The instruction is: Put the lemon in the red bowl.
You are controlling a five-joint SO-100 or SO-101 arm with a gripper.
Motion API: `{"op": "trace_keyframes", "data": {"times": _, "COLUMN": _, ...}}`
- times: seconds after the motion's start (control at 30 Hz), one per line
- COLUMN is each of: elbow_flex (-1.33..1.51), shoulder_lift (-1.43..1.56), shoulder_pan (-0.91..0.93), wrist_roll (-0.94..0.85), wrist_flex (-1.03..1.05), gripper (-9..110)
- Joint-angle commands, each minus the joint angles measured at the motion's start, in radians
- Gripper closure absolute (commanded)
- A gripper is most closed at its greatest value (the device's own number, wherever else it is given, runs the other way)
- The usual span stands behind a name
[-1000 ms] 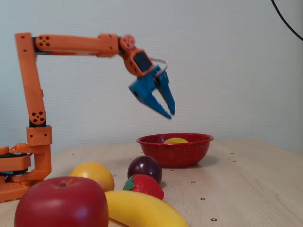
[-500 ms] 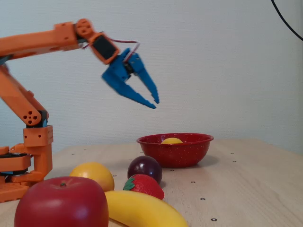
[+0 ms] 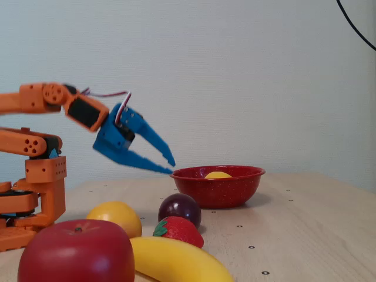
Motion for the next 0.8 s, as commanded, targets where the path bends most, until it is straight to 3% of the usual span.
{"op": "trace_keyframes", "data": {"times": 0.0, "elbow_flex": 0.011, "shoulder_lift": 0.075, "shoulder_pan": -0.008, "wrist_roll": 0.006, "wrist_flex": -0.061, "gripper": 101}}
{"op": "trace_keyframes", "data": {"times": 0.33, "elbow_flex": 0.288, "shoulder_lift": 0.241, "shoulder_pan": 0.015, "wrist_roll": -0.034, "wrist_flex": -0.222, "gripper": 101}}
{"op": "trace_keyframes", "data": {"times": 0.77, "elbow_flex": 0.293, "shoulder_lift": 0.344, "shoulder_pan": 0.081, "wrist_roll": -0.207, "wrist_flex": 0.13, "gripper": 101}}
